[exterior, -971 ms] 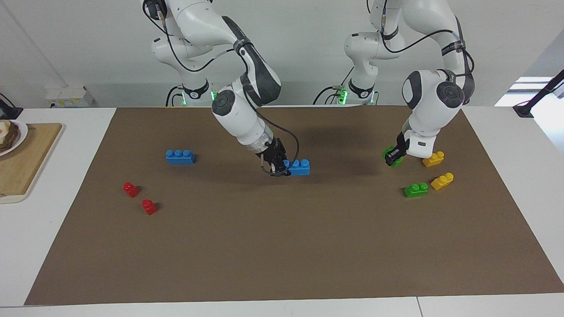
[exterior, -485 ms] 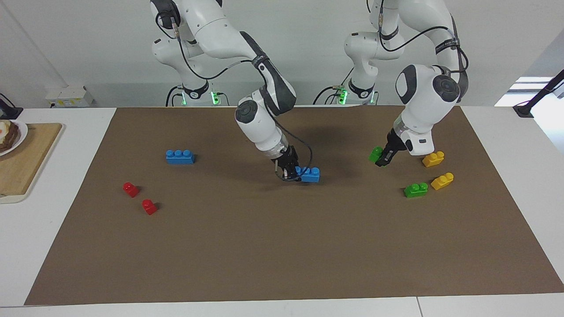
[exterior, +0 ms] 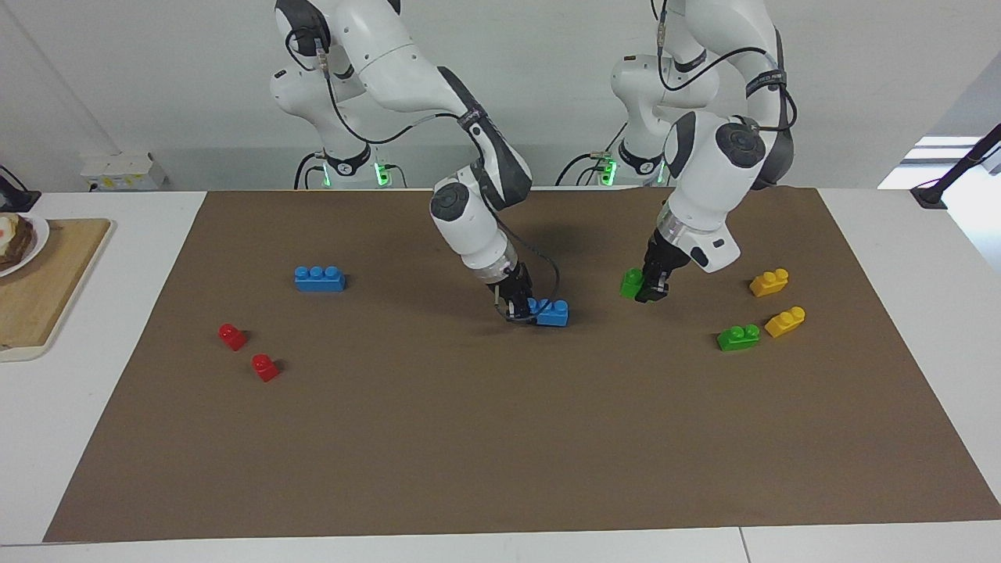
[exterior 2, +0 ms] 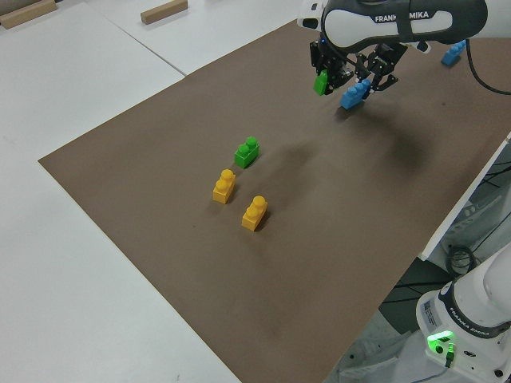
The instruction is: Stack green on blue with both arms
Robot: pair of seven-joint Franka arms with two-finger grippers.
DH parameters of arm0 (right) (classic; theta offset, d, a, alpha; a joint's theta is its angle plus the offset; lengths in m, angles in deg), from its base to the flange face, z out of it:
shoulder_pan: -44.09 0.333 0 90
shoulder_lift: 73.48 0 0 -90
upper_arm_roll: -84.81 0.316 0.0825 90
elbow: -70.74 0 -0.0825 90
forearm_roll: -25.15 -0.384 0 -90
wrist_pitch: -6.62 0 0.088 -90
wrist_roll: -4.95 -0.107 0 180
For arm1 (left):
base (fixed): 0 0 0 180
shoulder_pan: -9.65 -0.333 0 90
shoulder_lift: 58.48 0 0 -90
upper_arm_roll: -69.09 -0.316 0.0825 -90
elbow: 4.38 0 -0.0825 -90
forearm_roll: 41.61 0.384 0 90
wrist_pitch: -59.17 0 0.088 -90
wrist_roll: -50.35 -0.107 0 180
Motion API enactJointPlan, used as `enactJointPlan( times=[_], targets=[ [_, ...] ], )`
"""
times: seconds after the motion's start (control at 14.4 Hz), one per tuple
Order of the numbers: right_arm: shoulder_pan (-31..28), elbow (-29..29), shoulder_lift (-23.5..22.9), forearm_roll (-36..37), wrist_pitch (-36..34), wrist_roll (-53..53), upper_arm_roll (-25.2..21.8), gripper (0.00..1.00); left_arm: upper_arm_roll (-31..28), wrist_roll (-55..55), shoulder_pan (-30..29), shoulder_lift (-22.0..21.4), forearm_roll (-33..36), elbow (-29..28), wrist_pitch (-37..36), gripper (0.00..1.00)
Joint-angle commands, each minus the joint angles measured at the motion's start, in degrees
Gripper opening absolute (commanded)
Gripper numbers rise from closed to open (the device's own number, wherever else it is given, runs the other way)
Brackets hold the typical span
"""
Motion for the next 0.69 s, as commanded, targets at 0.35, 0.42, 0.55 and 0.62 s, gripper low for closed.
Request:
enactJointPlan(
  times=[0.35,0.42,0.55,0.62],
  targets=[
    [0.5,-2.0,-0.4,-1.5,2.9,2.7,-0.2,0.00,-0.8,16.0,6.9,1.4,0.0,-0.8,6.4,0.00],
    [0.4,-2.0,-0.4,-1.5,2.9,2.9,-0.2,0.00,-1.0,17.0,9.0,2.3,0.8,-0.7,6.4,0.00],
    [0.5,-2.0,-0.4,-1.5,2.9,3.0,-0.2,0.00,-0.9,21.6,10.6,4.0,4.5,-0.3,5.8,0.00],
    [0.4,-2.0,-0.4,-1.5,2.9,3.0,-0.2,0.00,-1.0,24.9,11.8,5.1,6.0,0.2,5.3,0.00]
  ],
)
